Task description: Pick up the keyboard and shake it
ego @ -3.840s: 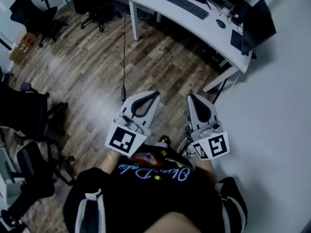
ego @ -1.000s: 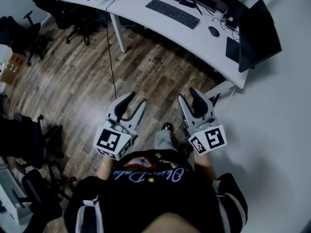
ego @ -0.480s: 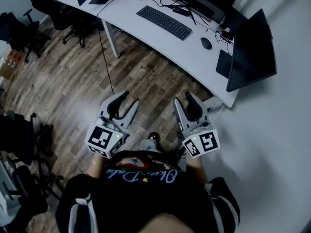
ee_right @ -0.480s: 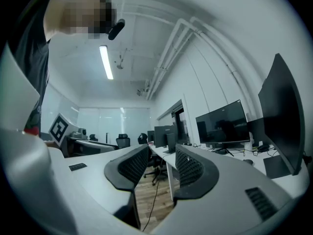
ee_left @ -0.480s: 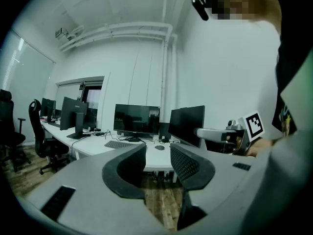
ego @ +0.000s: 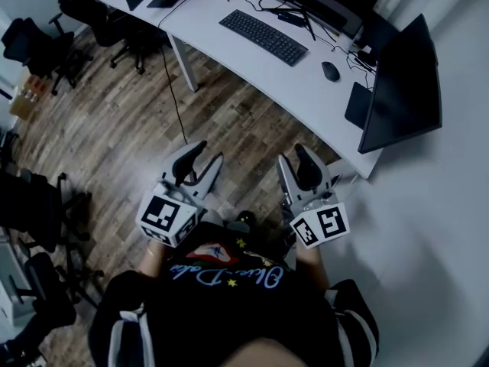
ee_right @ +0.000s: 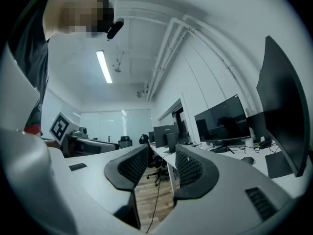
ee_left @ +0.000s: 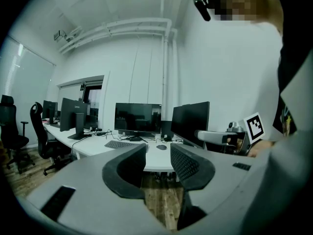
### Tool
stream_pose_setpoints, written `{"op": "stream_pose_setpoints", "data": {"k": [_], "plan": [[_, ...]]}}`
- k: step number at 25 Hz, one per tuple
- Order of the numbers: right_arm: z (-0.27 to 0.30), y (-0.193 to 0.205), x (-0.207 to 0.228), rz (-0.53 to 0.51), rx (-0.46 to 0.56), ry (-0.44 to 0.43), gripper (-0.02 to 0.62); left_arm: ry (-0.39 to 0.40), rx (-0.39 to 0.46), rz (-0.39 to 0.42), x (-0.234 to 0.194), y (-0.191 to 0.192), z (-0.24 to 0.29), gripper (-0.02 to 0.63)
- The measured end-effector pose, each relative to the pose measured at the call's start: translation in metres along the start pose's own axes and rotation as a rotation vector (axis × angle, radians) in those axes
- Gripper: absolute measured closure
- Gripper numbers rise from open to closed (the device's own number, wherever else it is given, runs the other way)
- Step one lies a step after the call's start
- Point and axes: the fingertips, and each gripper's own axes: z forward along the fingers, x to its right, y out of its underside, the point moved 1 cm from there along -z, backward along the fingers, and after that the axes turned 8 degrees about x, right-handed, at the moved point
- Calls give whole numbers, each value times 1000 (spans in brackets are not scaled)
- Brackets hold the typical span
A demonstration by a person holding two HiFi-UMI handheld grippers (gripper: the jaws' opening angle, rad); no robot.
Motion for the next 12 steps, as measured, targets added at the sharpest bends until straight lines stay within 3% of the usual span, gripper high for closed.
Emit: {"op": "stream_pose_setpoints", "data": {"k": [12], "plan": [[-1,-8,33,-24,40,54,454,34,26,24,-6,-12,43,471]]}}
